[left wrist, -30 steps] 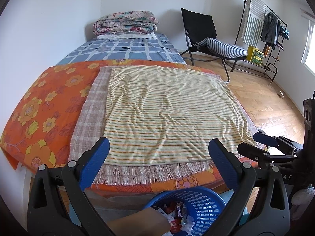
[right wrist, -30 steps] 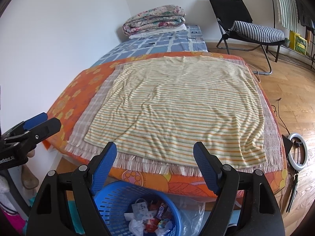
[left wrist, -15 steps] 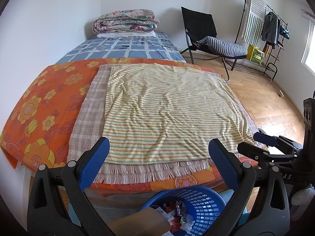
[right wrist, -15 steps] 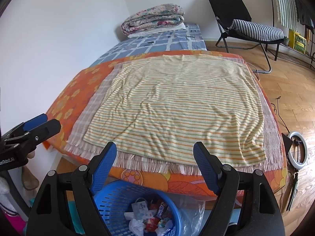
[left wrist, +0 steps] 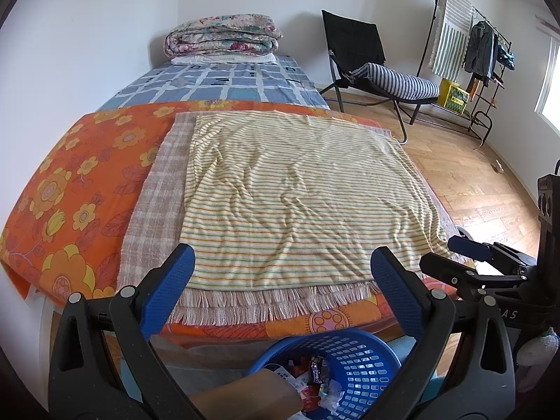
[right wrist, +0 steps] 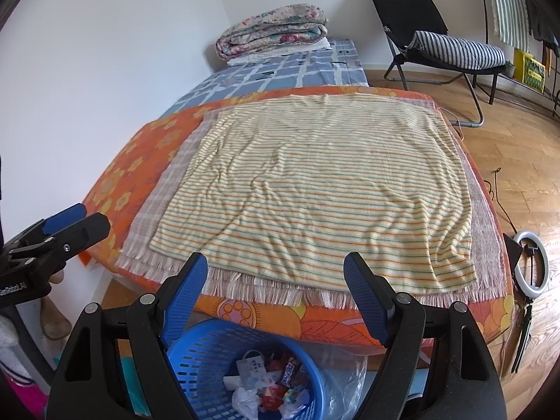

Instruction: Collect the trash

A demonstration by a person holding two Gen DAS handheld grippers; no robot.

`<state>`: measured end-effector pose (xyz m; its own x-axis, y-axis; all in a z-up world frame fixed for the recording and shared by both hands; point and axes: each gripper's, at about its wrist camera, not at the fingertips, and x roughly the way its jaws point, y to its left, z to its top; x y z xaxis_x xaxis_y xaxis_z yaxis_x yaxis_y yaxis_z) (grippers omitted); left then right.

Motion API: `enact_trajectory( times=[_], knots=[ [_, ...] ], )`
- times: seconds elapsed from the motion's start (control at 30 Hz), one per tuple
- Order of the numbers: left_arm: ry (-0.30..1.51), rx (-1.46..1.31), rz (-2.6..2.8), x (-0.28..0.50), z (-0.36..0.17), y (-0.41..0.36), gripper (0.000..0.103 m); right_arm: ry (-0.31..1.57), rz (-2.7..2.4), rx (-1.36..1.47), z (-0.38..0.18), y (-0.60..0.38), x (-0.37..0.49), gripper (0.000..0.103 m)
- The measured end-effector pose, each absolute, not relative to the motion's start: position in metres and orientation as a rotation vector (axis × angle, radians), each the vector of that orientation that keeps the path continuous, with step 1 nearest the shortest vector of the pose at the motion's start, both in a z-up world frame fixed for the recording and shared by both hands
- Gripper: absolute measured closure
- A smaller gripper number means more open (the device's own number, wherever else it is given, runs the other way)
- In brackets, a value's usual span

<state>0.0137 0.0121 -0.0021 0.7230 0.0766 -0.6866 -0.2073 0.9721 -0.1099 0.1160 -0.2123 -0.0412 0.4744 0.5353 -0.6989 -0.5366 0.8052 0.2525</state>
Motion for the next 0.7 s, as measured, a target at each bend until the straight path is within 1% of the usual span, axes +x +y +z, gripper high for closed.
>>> enact_trajectory(
  times=[0.7],
  knots=[
    [0.75,-0.186,0.157,0.0145,-0.0027,0.0122,0.001,0.868,0.655,0.009,-0.0435,-0.212,0.1159,0.023]
  ],
)
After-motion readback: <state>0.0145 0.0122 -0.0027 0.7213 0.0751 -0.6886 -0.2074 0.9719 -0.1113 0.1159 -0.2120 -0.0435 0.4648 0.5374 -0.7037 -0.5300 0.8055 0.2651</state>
